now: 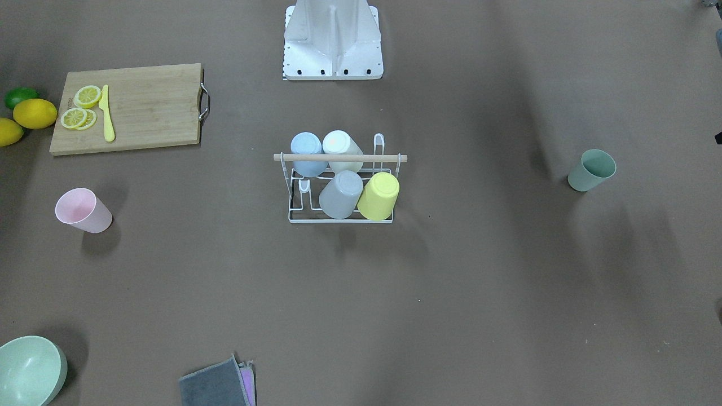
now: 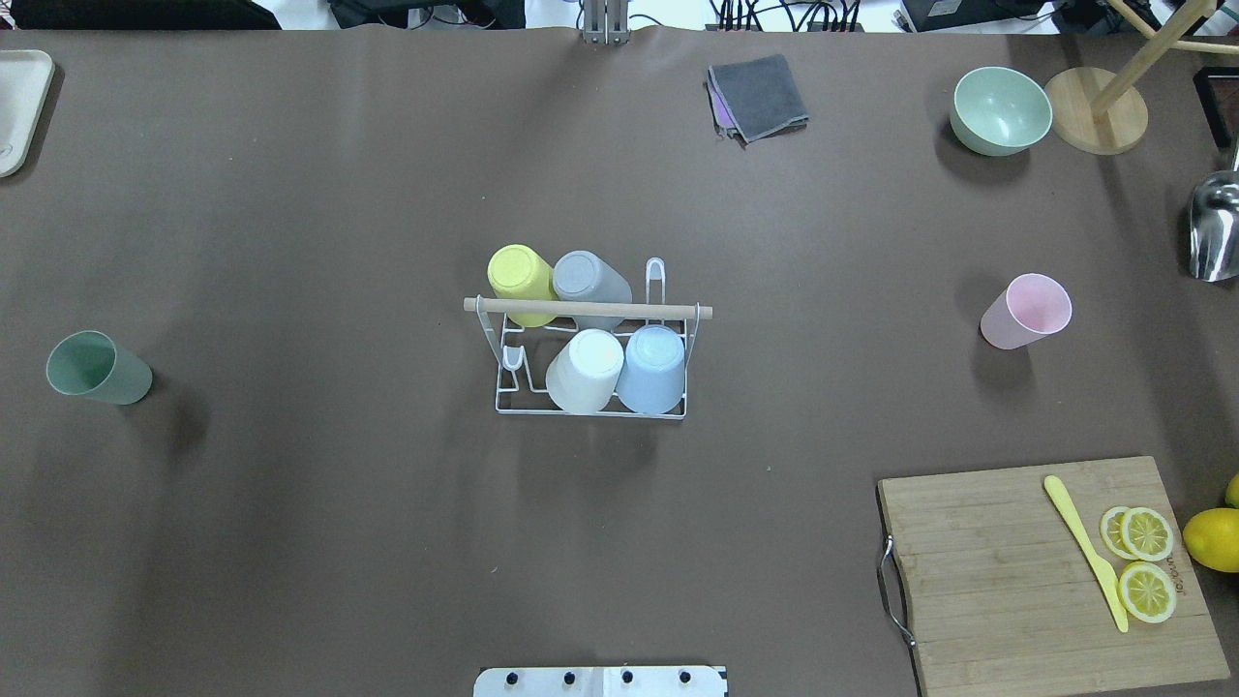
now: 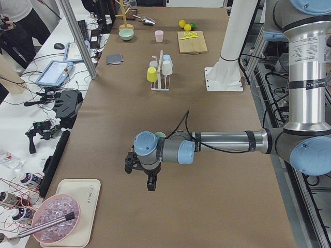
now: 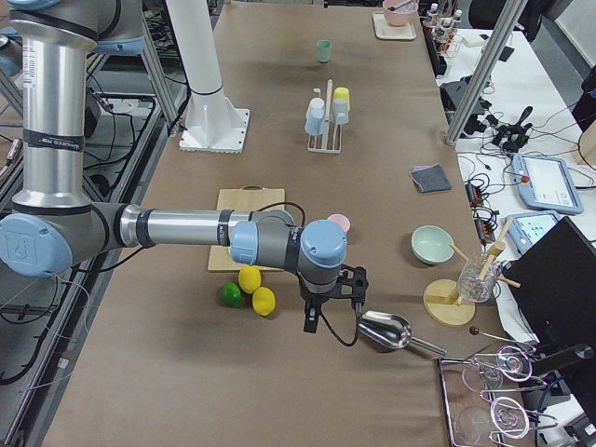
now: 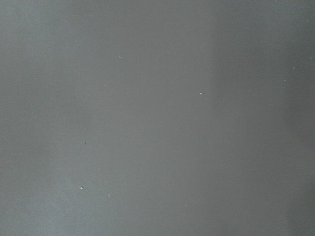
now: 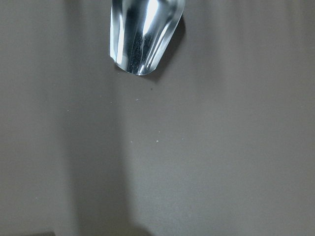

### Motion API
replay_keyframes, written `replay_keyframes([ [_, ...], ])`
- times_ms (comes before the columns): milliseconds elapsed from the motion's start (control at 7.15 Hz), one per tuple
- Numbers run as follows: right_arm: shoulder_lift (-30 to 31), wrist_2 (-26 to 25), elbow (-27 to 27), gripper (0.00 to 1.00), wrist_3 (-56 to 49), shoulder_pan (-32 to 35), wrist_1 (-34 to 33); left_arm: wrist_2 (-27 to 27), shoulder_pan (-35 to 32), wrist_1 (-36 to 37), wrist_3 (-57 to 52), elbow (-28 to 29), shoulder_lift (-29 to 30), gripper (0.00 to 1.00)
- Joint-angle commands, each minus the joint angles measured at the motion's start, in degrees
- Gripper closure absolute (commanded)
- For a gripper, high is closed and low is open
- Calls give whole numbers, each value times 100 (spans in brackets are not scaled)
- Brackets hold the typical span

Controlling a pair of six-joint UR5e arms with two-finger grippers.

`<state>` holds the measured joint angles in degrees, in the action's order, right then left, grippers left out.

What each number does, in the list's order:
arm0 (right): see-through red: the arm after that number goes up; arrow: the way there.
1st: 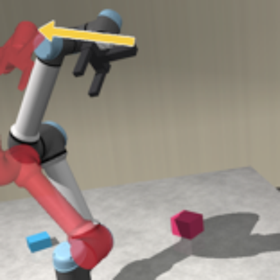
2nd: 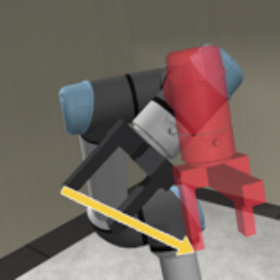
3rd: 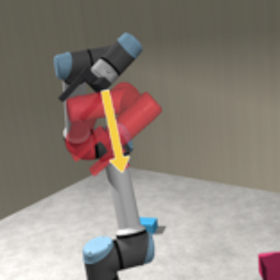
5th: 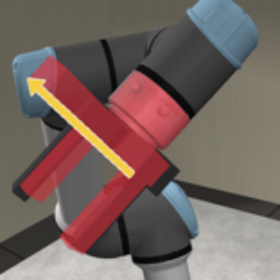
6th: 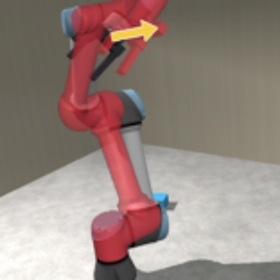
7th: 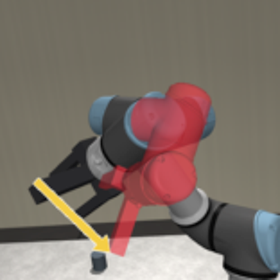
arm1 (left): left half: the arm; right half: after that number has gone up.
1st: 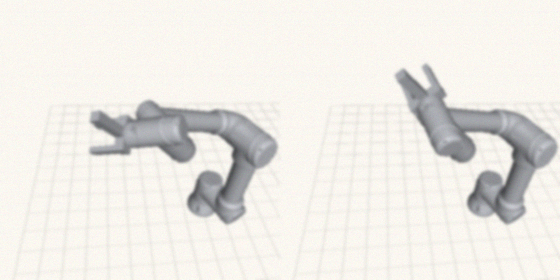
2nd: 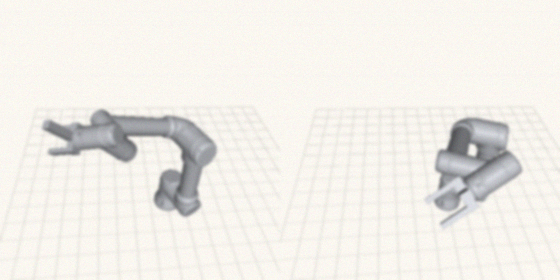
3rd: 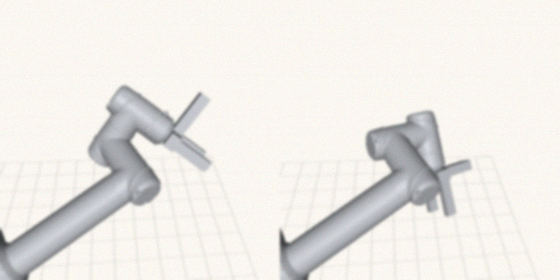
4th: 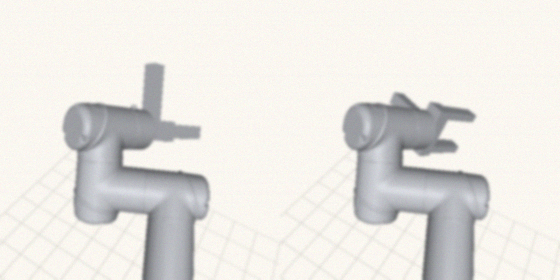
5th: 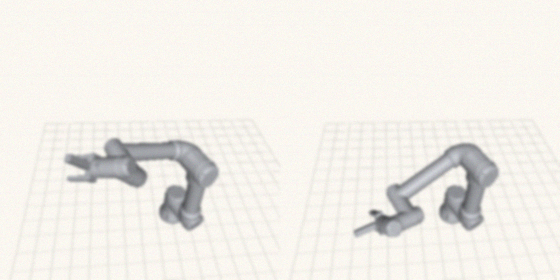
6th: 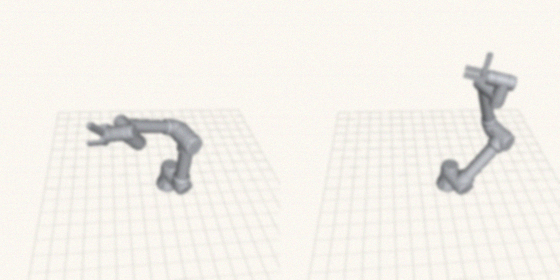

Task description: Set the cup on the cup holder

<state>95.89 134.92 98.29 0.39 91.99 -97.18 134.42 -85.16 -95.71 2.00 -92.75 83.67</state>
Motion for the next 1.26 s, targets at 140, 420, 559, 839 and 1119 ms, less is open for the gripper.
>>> replay_keyframes([
  [140, -779, 52, 32, 1, 258, -776, -991, -4, 0, -35, 20, -58, 9, 3],
  [420, -1255, 34, -19, 1, 837, -1479, -1145, -21, -53, -44, 29, -199, 175, 3],
  [559, -1501, -1, -90, 1, 1101, -1926, -1154, -30, -62, -35, 159, -312, 384, 3],
  [839, -1993, 43, -466, 0, 1507, -2386, -1154, -74, -44, -18, 642, -532, 850, 3],
  [1119, -2608, 69, -1265, 0, 1202, -2520, -1119, -144, 243, 70, 828, -280, 1587, 3],
])
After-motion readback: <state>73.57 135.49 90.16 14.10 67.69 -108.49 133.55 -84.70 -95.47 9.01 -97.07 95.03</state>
